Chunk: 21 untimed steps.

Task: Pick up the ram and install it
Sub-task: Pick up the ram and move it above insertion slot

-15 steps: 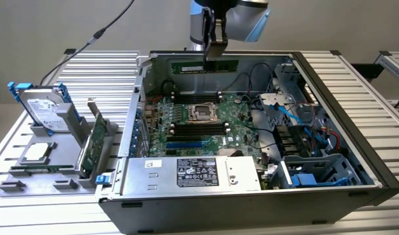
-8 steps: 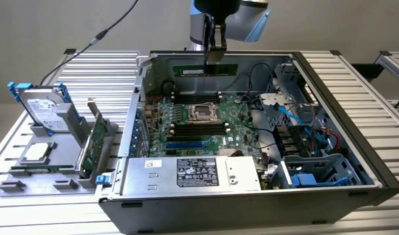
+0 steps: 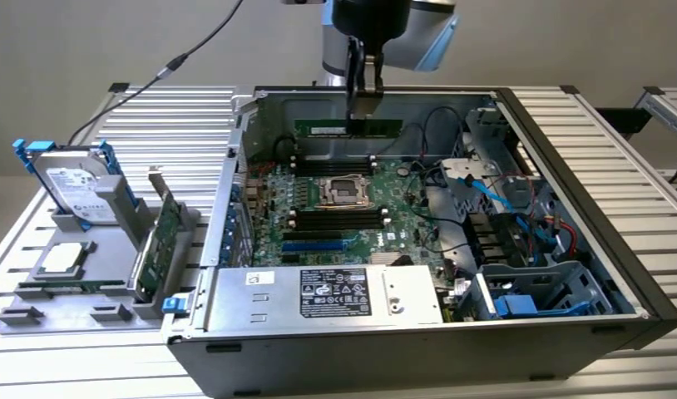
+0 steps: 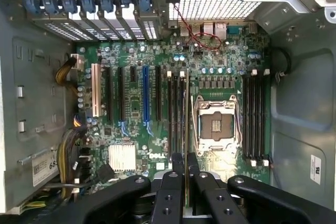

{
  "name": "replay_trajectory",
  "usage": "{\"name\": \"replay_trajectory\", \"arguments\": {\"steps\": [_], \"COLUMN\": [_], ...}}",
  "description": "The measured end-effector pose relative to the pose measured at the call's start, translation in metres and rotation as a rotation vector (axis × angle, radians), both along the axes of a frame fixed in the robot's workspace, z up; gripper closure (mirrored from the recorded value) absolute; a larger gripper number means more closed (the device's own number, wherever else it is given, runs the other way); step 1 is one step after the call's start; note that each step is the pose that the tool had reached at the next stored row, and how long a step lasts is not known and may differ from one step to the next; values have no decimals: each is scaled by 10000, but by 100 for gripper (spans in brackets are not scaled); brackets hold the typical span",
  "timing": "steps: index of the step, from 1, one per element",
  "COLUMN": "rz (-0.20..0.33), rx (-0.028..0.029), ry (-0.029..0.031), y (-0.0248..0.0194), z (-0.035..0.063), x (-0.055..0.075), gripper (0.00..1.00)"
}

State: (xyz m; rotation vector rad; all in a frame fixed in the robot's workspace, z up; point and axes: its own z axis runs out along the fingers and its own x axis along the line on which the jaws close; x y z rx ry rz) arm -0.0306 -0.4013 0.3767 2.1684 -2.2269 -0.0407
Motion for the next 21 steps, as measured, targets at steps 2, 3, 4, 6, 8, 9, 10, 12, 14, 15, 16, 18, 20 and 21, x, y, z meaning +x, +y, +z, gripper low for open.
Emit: {"name": "replay_trajectory", "arguments": {"steps": [2,3,4,6,8,9,10,12,14,15,16,18,20,21], "rz": [-8,-10,-13,-18,-19,-21,-21,-19,-18,-19,-19,-19,-19,-15], "rx": [-10,-13,-17,-26,-33,-35,-33,-33,-34,-34,-34,-33,-33,-34], "ry": [46,70,94,148,201,223,237,242,243,243,243,243,243,243], "y": [9,13,17,26,37,43,49,55,59,60,62,64,67,69], "z": [-24,-36,-48,-71,-96,-111,-129,-165,-201,-219,-238,-274,-310,-328], "x": [11,17,23,33,40,42,42,44,44,44,43,44,43,43], "gripper": [86,86,86,86,86,86,86,86,86,86,86,86,86,86]}}
